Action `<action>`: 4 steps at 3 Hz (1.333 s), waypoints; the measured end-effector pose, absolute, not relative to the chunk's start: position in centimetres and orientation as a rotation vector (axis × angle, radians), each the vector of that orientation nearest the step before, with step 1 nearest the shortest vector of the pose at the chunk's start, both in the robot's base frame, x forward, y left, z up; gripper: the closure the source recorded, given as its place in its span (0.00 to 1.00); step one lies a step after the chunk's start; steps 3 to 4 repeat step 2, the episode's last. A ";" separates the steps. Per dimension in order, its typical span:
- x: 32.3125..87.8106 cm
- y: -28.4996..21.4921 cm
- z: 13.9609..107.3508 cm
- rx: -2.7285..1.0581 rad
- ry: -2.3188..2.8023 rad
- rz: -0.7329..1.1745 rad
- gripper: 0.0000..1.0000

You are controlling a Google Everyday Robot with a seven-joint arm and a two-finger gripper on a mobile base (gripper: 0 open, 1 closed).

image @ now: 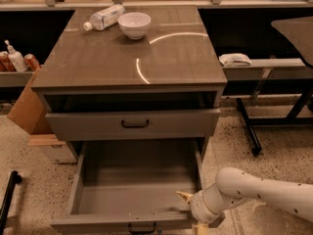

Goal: Open middle drawer

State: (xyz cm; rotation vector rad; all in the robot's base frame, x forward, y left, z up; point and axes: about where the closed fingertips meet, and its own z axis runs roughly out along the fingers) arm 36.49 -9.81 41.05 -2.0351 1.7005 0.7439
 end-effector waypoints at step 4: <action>38.4 -12.7 47.9 -2.090 1.671 0.591 0.00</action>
Offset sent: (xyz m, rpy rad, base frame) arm 0.0352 -0.0488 0.1143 -0.1013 -0.1733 0.0102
